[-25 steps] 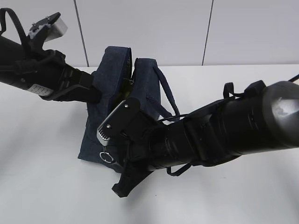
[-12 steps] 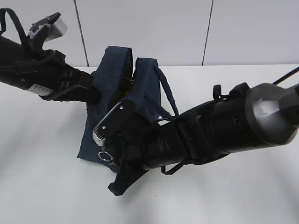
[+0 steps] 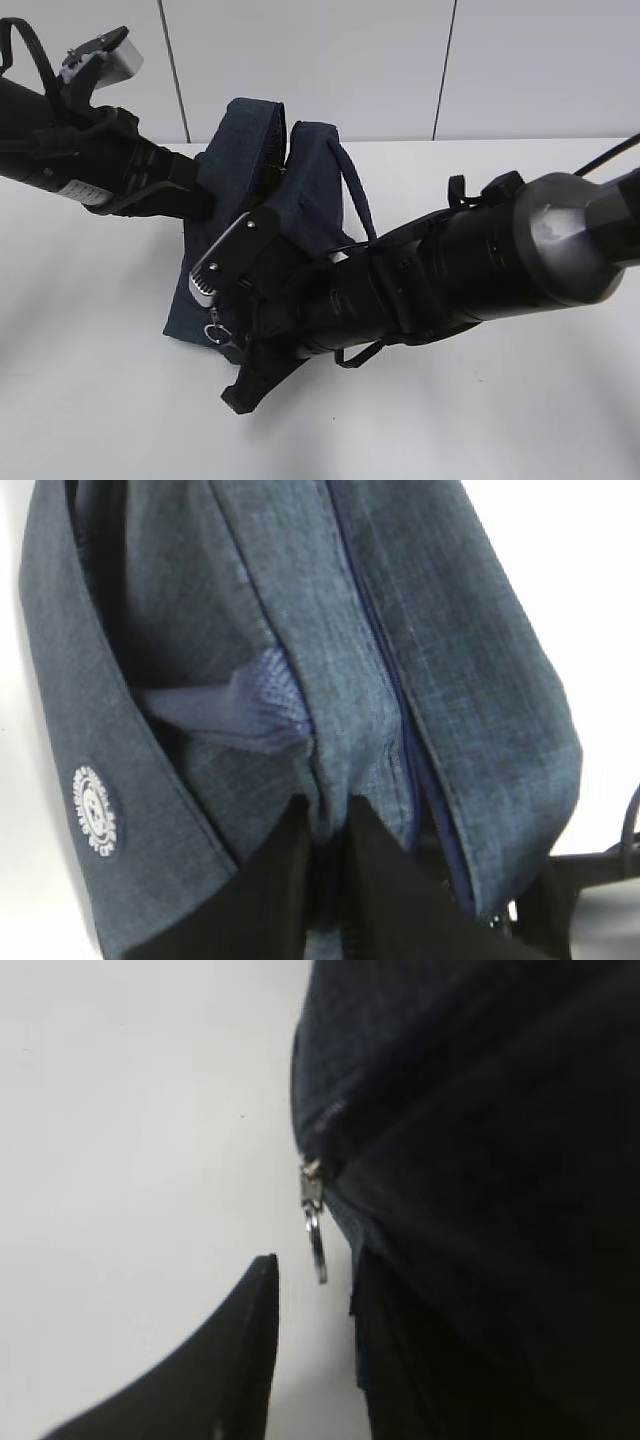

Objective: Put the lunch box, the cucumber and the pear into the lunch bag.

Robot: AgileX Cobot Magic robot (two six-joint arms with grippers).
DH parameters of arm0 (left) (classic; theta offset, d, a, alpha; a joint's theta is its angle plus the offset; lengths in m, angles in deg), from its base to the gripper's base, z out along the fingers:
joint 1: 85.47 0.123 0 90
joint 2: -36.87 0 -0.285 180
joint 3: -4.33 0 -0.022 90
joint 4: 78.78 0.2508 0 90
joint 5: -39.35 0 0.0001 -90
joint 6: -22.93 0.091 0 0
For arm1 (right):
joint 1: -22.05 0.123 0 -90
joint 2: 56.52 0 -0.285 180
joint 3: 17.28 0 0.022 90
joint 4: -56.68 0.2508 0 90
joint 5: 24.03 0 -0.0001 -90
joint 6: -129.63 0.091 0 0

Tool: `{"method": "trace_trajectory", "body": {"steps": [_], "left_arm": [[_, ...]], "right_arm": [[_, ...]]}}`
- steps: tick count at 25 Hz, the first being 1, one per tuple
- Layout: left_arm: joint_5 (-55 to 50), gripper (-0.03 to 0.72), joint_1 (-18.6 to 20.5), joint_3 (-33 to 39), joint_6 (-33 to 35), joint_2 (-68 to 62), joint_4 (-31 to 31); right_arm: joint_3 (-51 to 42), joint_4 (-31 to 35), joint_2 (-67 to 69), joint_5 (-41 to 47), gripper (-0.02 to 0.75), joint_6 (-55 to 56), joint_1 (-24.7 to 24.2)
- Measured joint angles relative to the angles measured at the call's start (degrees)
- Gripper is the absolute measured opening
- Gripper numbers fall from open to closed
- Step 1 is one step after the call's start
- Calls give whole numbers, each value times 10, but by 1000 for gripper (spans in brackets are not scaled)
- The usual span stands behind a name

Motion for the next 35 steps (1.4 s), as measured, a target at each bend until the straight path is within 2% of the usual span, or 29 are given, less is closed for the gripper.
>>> {"method": "trace_trajectory", "body": {"steps": [15, 35], "left_arm": [[0, 4, 0, 0, 0, -1, 0], [1, 4, 0, 0, 0, -1, -2]], "right_arm": [[0, 0, 0, 68, 242, -4, 0], [0, 0, 2, 35, 255, 77, 0]]}}
